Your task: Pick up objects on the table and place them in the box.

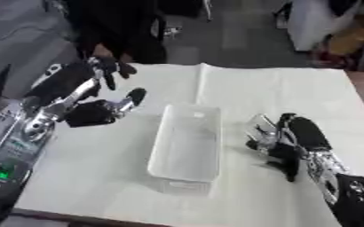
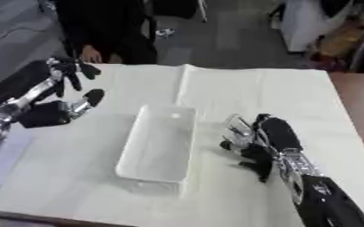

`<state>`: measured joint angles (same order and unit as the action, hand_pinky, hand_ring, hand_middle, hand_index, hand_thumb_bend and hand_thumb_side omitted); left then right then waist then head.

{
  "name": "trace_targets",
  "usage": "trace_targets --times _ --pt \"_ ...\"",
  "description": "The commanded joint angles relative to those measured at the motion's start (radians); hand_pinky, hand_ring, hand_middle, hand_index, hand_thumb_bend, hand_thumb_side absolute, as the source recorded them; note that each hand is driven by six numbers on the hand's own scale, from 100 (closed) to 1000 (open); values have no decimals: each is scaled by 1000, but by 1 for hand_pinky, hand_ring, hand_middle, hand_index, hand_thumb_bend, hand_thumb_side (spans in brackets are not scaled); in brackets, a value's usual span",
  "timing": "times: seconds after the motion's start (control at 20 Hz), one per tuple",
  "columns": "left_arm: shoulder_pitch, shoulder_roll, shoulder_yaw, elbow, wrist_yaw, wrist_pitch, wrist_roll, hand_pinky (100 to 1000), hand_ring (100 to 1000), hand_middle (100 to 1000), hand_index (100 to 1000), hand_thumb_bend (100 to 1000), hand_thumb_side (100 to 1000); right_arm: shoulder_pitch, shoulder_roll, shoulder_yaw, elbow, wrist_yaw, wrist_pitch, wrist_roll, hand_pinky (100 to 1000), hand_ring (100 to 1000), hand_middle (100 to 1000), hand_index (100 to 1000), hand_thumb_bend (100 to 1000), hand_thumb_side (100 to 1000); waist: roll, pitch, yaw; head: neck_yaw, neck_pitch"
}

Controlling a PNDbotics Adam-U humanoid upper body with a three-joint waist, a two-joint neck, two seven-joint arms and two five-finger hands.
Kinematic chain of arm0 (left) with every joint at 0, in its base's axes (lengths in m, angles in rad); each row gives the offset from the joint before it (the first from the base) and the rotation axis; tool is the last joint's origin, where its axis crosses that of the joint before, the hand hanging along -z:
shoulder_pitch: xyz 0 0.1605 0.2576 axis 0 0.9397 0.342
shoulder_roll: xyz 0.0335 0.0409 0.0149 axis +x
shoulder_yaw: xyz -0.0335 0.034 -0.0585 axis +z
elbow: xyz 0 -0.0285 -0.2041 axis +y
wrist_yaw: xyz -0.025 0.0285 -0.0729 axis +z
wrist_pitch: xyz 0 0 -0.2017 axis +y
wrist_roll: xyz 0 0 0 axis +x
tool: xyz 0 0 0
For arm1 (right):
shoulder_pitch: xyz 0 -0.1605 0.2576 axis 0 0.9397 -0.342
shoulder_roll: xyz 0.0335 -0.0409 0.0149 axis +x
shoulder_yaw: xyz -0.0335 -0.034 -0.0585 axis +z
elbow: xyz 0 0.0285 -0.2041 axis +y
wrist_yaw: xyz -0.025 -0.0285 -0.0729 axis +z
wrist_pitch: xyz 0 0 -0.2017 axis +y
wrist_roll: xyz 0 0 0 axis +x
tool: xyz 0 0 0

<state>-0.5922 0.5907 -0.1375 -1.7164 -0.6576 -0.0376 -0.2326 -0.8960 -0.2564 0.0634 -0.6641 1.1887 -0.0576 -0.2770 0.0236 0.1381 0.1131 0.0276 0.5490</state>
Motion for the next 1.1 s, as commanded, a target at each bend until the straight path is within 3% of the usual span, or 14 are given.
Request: trace_targets --times 0.05,0.15,0.2,0.3,0.4,0.6,0.85,1.05,1.1 --pt "-18 13 5 -13 7 -3 -3 327 554 667 827 223 1000 -10 -16 -13 6 -15 1 -47 100 190 309 351 769 880 3 -10 1 9 -8" --pt "-17 14 6 -13 8 -2 -3 327 554 667 827 223 1000 -9 -18 -13 8 -40 -16 -80 100 100 238 290 760 795 4 -11 1 8 -10" --pt "-17 13 6 -13 8 -2 -3 327 554 667 827 223 1000 -9 -19 -13 11 -51 -24 -92 100 100 200 244 744 765 4 -11 1 7 -11" --pt "-18 12 6 -15 10 -3 -3 327 554 667 827 223 1000 -7 -20 -14 12 -74 -46 -114 100 100 100 281 708 721 6 -12 1 7 -14" --pt "-18 12 6 -15 11 -3 -3 327 554 667 827 222 1000 -3 -19 -17 13 -109 -73 -132 100 100 100 303 657 737 8 -13 0 7 -15" --pt "-16 13 7 -15 12 -2 -2 327 551 663 827 222 1000 3 -23 -17 2 -202 -131 -165 100 100 100 301 714 716 9 -16 -3 7 -19" --pt "-10 15 8 -13 12 -2 -2 326 551 663 827 222 1000 5 -41 -5 -79 -314 -214 -214 100 100 100 291 760 664 8 -22 -13 6 -18" --pt "-6 15 8 -12 13 -2 -2 326 551 663 827 222 1000 -2 -64 11 -155 -395 -214 -199 100 100 100 271 806 616 9 -31 -21 5 -16" --pt "-5 16 8 -12 13 -2 -2 327 552 664 827 222 1000 -3 -69 16 -170 -407 -207 -189 100 100 100 228 843 590 9 -33 -23 6 -15"
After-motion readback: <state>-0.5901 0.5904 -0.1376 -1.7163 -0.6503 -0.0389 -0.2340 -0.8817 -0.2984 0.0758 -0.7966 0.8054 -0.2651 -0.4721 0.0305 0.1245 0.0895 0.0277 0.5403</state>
